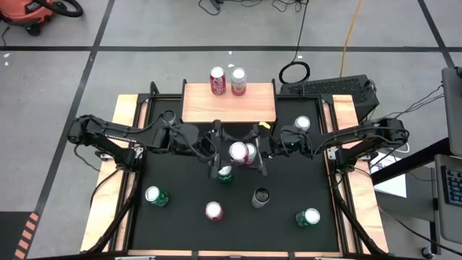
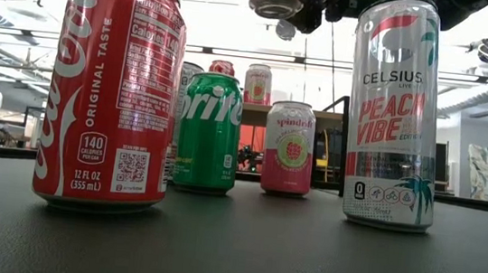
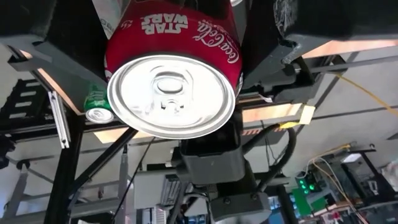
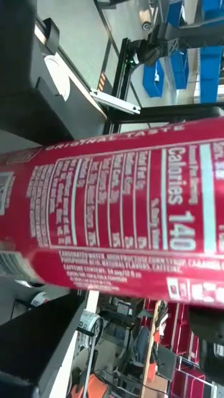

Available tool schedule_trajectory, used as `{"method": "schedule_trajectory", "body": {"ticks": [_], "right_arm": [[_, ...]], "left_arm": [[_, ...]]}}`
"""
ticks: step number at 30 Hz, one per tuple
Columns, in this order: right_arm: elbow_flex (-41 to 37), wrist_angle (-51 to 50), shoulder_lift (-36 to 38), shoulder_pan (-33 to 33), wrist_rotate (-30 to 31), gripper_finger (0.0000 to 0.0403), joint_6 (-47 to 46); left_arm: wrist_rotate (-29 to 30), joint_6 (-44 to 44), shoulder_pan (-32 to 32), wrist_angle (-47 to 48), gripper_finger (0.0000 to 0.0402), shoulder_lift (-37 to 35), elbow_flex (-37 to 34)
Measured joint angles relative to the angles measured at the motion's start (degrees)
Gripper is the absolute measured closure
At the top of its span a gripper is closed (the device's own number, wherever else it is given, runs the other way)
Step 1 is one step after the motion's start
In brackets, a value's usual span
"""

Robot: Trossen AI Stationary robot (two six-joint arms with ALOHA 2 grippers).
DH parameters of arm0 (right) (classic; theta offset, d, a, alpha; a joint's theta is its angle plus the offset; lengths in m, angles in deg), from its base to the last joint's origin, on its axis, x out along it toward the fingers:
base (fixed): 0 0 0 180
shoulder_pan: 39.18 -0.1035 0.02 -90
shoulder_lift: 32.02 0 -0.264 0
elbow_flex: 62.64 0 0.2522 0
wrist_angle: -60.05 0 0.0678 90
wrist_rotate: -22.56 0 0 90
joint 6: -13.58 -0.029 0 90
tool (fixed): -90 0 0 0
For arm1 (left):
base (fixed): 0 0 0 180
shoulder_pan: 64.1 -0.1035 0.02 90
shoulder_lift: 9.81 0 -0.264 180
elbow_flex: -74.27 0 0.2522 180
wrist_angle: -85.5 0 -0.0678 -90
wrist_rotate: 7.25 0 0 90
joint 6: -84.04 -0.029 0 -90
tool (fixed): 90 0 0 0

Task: Place canned beverage on shelf
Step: Put the top red soda can on the shelf aligned with the other red soda can

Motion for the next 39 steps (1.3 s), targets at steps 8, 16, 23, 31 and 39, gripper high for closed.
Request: {"method": "schedule_trajectory", "body": {"ticks": [8, 16, 23, 31, 39], "right_arm": [[-0.1, 0.3, 0.0, 0.0, -0.2, 0.0116, 0.2], [-0.1, 0.3, 0.0, 0.0, -0.1, 0.0135, 0.2], [-0.2, 0.2, -0.1, 0.0, -0.1, 0.0133, -0.6], [-0.2, 1.3, -0.1, 0.0, 0.3, 0.0129, -0.4], [-0.2, 1.3, -0.1, 0.0, 2.1, 0.0129, -0.1]], "left_arm": [[0.1, -0.2, 0.0, -1.7, 0.0104, 0.0, 0.0], [0.2, -1.0, -0.1, -1.0, 0.0086, 0.0, 0.1], [-0.1, -2.8, 0.0, -2.1, 0.0018, -0.1, 0.1], [-1.1, -1.7, -0.7, -4.0, 0.0008, 1.9, 0.2], [-1.5, -1.4, -0.6, -6.0, 0.0063, 1.9, 0.2]]}}
